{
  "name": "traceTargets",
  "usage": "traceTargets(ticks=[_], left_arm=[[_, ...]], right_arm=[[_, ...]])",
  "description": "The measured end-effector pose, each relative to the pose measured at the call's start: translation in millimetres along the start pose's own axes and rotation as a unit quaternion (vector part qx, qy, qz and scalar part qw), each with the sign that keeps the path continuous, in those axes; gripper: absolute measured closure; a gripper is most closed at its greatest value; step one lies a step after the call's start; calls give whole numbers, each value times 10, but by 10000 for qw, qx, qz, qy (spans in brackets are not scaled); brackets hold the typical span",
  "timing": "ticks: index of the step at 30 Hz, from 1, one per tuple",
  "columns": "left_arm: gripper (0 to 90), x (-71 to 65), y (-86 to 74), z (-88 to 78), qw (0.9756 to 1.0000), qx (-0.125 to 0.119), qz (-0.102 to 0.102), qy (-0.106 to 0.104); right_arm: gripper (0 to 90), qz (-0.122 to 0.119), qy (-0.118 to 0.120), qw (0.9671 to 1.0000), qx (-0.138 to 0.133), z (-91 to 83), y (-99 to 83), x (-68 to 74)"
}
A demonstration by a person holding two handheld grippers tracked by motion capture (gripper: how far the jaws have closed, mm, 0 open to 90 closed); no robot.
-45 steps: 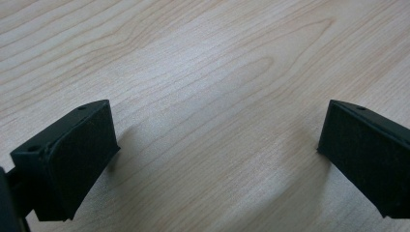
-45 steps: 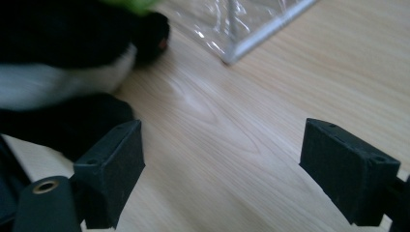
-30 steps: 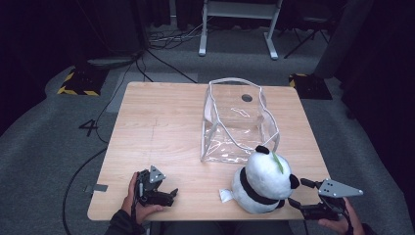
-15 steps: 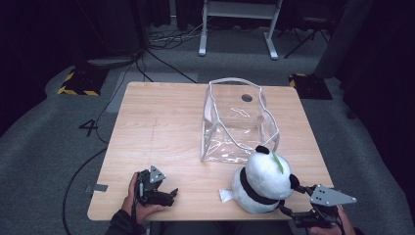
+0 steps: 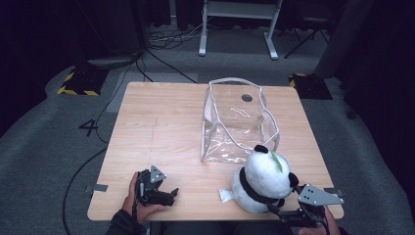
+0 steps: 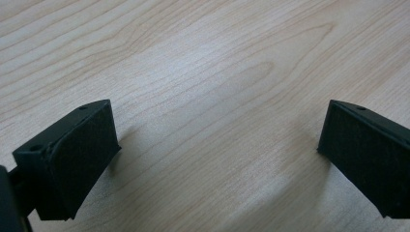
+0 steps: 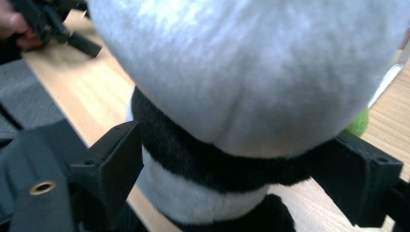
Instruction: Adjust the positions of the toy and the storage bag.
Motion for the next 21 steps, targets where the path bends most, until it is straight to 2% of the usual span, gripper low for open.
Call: traceTargets(ticks=[3, 5, 7, 10, 11, 12, 13, 14, 15, 16, 17, 18, 20, 21], left_arm=[[4, -10, 13, 18, 10000, -23, -18, 8], [4, -14, 18, 20, 10000, 3, -31, 0], [4, -21, 34, 37, 10000, 2, -20, 15], [19, -44, 61, 58, 10000, 27, -66, -1], [66, -70, 105, 69, 10000, 7, 3, -58], [166, -70, 105, 69, 10000, 7, 3, -58], [279, -98, 187, 54, 9996, -197, 67, -212], [239, -107, 232, 44, 9994, -266, 83, -227], [121, -107, 232, 44, 9994, -266, 83, -227], [120, -132, 329, 5, 9985, -476, 60, -268], [196, -141, 379, -16, 9975, -615, 27, -346], [238, -141, 379, -16, 9975, -615, 27, -346], [140, -166, 551, -49, 9956, -870, 31, -355], [178, -175, 617, -58, 9948, -956, 45, -339]], right_arm=[[118, 79, -241, 9997, -25, 76, 0, 7], [97, 114, -242, 9996, 6, 90, -4, 1], [30, 345, -204, 9992, 56, 139, -33, -62], [2, 443, -163, 9989, 75, 162, -43, -95], [1, 502, -63, 9987, 96, 196, -45, -122], [1, 502, -63, 9987, 96, 196, -45, -122], [3, 464, -26, 9989, 111, 223, -36, -116], [15, 418, -17, 9990, 126, 232, -33, -113], [15, 418, -17, 9990, 126, 232, -33, -113], [70, 362, -1, 9993, 96, 226, -26, -101], [112, 324, -12, 9994, 87, 217, -25, -101], [112, 324, -12, 9994, 87, 217, -25, -101], [188, 266, 52, 9996, 92, 187, -24, -111], [214, 238, 82, 9997, 73, 175, -26, -112]])
Point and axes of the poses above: each handheld gripper's, and its own axes: z roughly forward along the jaws, y roughly out of its top, x roughly to its left, the point moved 1 cm from there along z, roughly forward along the jaws, and after that the axes turned 7 degrees about -x, right-handed, at the moved point
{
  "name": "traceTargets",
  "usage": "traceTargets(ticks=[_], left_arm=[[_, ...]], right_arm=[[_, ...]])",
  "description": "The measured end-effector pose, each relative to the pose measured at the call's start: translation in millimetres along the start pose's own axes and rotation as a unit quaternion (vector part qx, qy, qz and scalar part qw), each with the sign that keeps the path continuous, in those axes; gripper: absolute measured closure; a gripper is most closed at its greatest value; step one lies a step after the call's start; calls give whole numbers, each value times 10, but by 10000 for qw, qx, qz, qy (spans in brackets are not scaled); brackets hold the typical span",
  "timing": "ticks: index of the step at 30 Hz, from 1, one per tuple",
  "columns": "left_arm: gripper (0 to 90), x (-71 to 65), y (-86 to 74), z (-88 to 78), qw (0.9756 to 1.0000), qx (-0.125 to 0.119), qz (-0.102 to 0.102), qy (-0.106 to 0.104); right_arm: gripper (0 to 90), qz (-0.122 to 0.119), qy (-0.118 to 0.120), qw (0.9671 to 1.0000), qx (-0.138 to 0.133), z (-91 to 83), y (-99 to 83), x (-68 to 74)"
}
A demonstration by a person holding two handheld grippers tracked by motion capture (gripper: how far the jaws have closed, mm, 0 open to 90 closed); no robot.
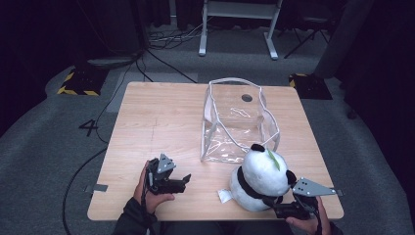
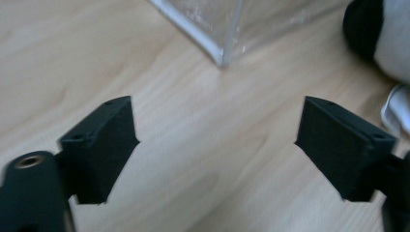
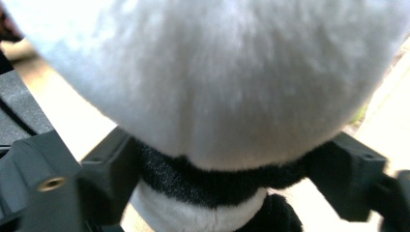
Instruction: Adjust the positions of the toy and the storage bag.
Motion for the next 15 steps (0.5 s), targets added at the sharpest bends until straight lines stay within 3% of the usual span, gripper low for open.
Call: traceTargets(ticks=[1, 4, 5, 7, 8, 11, 12, 15], left_arm=[[202, -15, 72, 7, 10000, -74, 5, 8], [166, -69, 327, 4, 9992, -369, 126, 87], [169, -69, 327, 4, 9992, -369, 126, 87], [162, -100, 603, -3, 9973, -693, 204, 162], [162, -100, 603, -3, 9973, -693, 204, 162], [161, -111, 841, 9, 9956, -928, 101, 75], [158, -134, 969, 34, 9949, -999, 124, 34], [158, -177, 1105, 87, 9939, -1082, 182, 72]], right_arm=[[229, -2, 7, 10000, 5, -8, 0, -1], [271, -49, 34, 10000, 12, -22, 3, 0], [271, -49, 34, 10000, 12, -22, 3, 0], [293, -83, 46, 10000, 0, -32, 0, -5], [293, -83, 46, 10000, 0, -32, 0, -5], [300, -98, 70, 9999, 6, -36, 0, -10], [300, -105, 73, 9999, 9, -38, -1, -12], [293, -136, 91, 9999, 24, -40, -1, -13]])
Point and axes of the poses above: each handheld gripper's, and its own axes: z roughly forward along the jaws, y roughly out of its top, x roughly to its left, the point moved 1 cm from there along z, roughly forward along the jaws, and after that the axes turned 7 degrees about -x, right-handed, at the moved point
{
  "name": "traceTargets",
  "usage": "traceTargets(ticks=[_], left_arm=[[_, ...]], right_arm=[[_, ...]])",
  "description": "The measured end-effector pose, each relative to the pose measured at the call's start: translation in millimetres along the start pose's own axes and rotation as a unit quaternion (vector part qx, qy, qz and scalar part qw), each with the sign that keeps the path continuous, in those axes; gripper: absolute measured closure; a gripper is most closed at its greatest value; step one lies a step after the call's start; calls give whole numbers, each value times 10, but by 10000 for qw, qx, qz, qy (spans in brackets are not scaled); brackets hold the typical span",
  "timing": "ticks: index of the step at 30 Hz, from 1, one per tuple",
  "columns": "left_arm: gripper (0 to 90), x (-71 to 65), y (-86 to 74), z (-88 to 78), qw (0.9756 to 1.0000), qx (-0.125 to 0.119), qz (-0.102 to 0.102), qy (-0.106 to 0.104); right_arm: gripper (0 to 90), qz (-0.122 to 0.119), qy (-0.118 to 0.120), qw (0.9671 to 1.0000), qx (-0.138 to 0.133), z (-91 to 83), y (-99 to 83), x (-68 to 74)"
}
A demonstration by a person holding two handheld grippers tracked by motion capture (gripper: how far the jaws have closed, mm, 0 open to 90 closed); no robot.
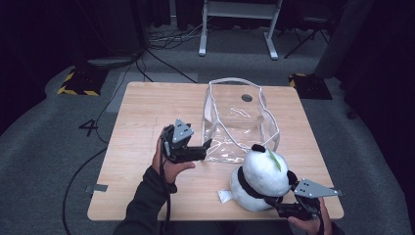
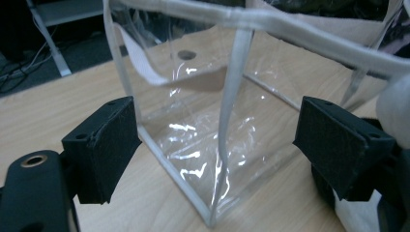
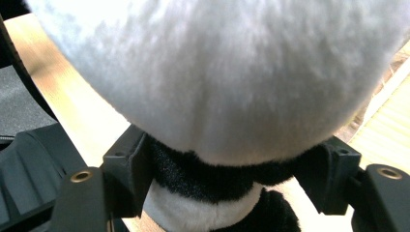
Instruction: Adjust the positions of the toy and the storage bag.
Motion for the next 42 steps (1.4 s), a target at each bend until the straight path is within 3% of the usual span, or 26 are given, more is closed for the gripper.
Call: traceTargets(ticks=[5, 12, 15, 18, 20, 22, 23, 24, 25, 28, 30, 31, 32, 35, 36, 38, 39, 40, 41, 42], left_arm=[[159, -45, 143, 71, 9996, -262, -40, -135], [160, -91, 366, 175, 9993, -357, 19, -73], [159, -73, 500, 301, 9997, -211, -43, -100], [159, -67, 557, 396, 10000, -63, -12, 25], [162, -48, 575, 524, 9993, 218, -37, 294], [168, -34, 562, 560, 9989, 290, -91, 348], [177, -6, 523, 619, 9978, 408, -205, 474], [178, -6, 523, 619, 9978, 408, -205, 474], [190, 22, 497, 615, 9983, 344, -331, 346], [301, 40, 493, 578, 9989, 236, -286, 290], [534, 27, 514, 551, 9995, 306, 19, 106], [582, 27, 514, 551, 9995, 306, 19, 106], [609, 15, 551, 540, 9983, 489, 230, 211], [714, 32, 576, 515, 9965, 660, 394, 330], [703, 32, 576, 515, 9965, 660, 394, 330], [547, 105, 563, 496, 9952, 637, 68, 742], [456, 105, 563, 496, 9952, 637, 68, 742], [396, 141, 553, 492, 9950, 626, -91, 776], [348, 179, 539, 491, 9940, 613, -258, 873], [326, 179, 539, 491, 9940, 613, -258, 873]], right_arm=[[280, -102, 24, 9999, 31, -4, 5, 7], [272, -96, 28, 9999, 51, -1, 8, 4], [262, -108, -2, 9999, 63, 3, 13, 10], [261, -103, -14, 9999, 59, 4, 13, 12], [261, -97, -21, 9999, 54, 1, 10, 15], [273, -93, -21, 9999, 53, -4, 7, 12], [283, -77, -20, 10000, 47, -8, 3, 9], [283, -77, -20, 10000, 47, -8, 3, 9], [309, -42, 3, 10000, 44, -17, -2, -2], [352, -58, -12, 10000, 26, -40, -6, -14], [374, -109, -23, 9999, 28, -55, -3, -19], [374, -109, -23, 9999, 28, -55, -3, -19], [394, -130, -41, 9999, 26, -72, -2, -29], [416, -133, -64, 9999, 21, -94, 0, -52], [416, -133, -64, 9999, 21, -94, 0, -52], [423, -164, -117, 9998, 24, -115, 2, -79], [424, -174, -143, 9997, 27, -125, 4, -92], [424, -188, -181, 9997, 35, -134, 8, -108], [426, -201, -221, 9995, 45, -146, 13, -123], [426, -201, -221, 9995, 45, -146, 13, -123]])
Point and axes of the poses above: each handheld gripper's, and its own axes: z roughly forward along the jaws, y roughly out of its top, x roughly to its left, the point moved 1 cm from there along z, roughly forward along the jaws, and after that the axes turned 7 degrees about -x, right-handed, at the moved point
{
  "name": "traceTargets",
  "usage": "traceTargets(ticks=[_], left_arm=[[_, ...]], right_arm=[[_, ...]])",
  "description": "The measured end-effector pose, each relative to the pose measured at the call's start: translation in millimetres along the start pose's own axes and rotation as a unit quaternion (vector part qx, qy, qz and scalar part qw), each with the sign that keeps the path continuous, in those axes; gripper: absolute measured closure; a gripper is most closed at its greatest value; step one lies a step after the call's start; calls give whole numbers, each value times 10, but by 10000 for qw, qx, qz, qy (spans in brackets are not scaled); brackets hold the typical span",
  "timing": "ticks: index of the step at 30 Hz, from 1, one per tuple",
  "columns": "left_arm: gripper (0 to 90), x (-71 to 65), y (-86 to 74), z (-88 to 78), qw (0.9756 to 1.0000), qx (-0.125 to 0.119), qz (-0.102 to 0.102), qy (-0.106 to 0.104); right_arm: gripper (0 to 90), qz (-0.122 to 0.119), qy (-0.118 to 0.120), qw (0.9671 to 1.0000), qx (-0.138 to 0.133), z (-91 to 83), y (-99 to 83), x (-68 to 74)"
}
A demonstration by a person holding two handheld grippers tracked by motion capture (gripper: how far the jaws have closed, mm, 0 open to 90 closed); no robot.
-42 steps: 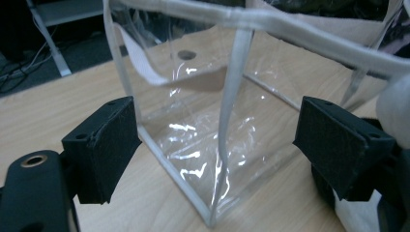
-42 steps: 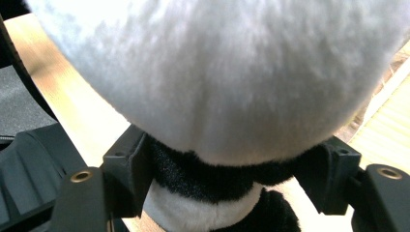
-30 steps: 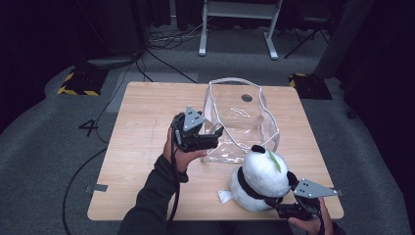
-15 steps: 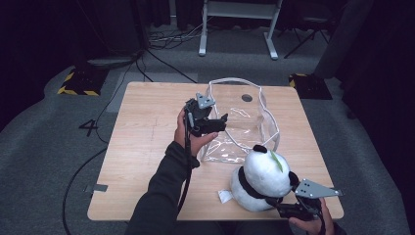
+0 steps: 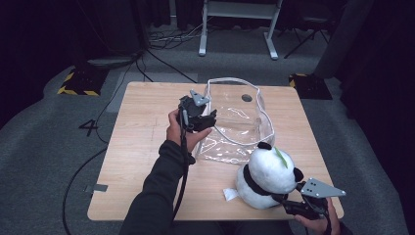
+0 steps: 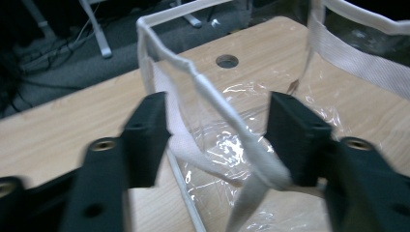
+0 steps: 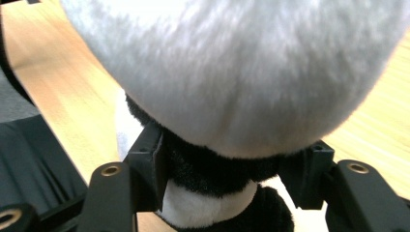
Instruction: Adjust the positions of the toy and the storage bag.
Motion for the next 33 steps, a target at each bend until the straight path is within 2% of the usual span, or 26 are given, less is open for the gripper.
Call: traceTargets(ticks=[1, 3, 4, 5, 6, 7, 8, 9, 10, 11, 12, 14, 15, 18, 19, 21, 24, 25, 26, 27, 28, 29, 30, 31, 32, 33], left_arm=[[304, 8, 1, 3, 10000, 21, -36, 87], [291, 15, 4, 10, 9999, 71, -85, 35], [291, 19, 8, 18, 9998, 115, -171, 3], [321, 35, 21, 33, 9991, 193, -356, -106], [381, 35, 21, 33, 9991, 193, -356, -106], [462, 59, 35, 44, 9968, 314, -527, -505], [515, 59, 35, 44, 9968, 314, -527, -505], [609, 67, 54, 44, 9957, 362, -434, -733], [675, 67, 54, 44, 9957, 362, -434, -733], [751, 69, 80, 46, 9949, 462, -335, -837], [808, 68, 96, 47, 9949, 526, -246, -827], [820, 61, 109, 45, 9951, 578, -174, -786], [839, 46, 120, 35, 9951, 639, -28, -752], [845, 49, 117, 12, 9952, 649, 29, -736], [846, 68, 99, -22, 9952, 630, 62, -745], [847, 86, 88, -42, 9954, 626, 95, -721], [847, 155, 49, -102, 9952, 583, 117, -774], [848, 189, 29, -135, 9955, 548, 142, -754], [848, 189, 29, -135, 9955, 548, 142, -754], [848, 211, 17, -155, 9956, 533, 185, -750], [848, 211, 17, -155, 9956, 533, 185, -750], [848, 221, 8, -169, 9957, 522, 169, -742], [848, 221, 8, -169, 9957, 522, 169, -742], [848, 223, -6, -177, 9956, 481, 192, -775], [847, 223, -6, -177, 9956, 481, 192, -775], [848, 219, -14, -180, 9957, 459, 191, -788]], right_arm=[[426, -21, -52, 10000, 2, -18, 1, -34], [425, -11, -47, 10000, 8, -38, -7, -65], [425, -11, -47, 10000, 8, -38, -7, -65], [426, 10, -58, 10000, 19, -53, -12, -88], [426, 10, -58, 10000, 19, -53, -12, -88], [429, 26, -58, 10000, 12, -67, -18, -102], [429, 26, -58, 10000, 12, -67, -18, -102], [435, 22, -71, 10000, 8, -87, -27, -114], [437, 17, -93, 10000, 15, -99, -30, -121], [440, 1, -112, 9999, 14, -113, -33, -129], [444, -18, -133, 9999, 11, -126, -36, -137], [448, -5, -138, 9999, 10, -142, -39, -143], [462, -29, -168, 9999, -4, -174, -47, -170], [498, -28, -215, 9998, -24, -203, -51, -194], [626, -21, -285, 9996, -61, -242, -55, -235], [705, 71, -389, 9991, -164, -274, -61, -283], [724, 102, -363, 9991, -206, -274, -71, -315], [680, 99, -167, 9996, -223, -264, -75, -314], [680, 99, -167, 9996, -223, -264, -75, -314], [491, 87, 53, 9995, -302, -258, -63, -304], [388, 125, 104, 9992, -357, -254, -50, -305], [316, 149, 151, 9990, -398, -249, -37, -312], [316, 149, 151, 9990, -398, -249, -37, -312], [163, 144, 351, 9981, -490, -233, -10, -318], [163, 144, 351, 9981, -490, -233, -10, -318], [103, 72, 533, 9979, -370, -173, 14, -307]])
Point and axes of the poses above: each handheld gripper's, and its own axes: z roughly forward along the jaws, y roughly out of its top, x roughly to its left, the point moved 1 cm from there along z, roughly forward along the jaws, and after that the axes turned 7 degrees about -x, right-handed, at the moved point
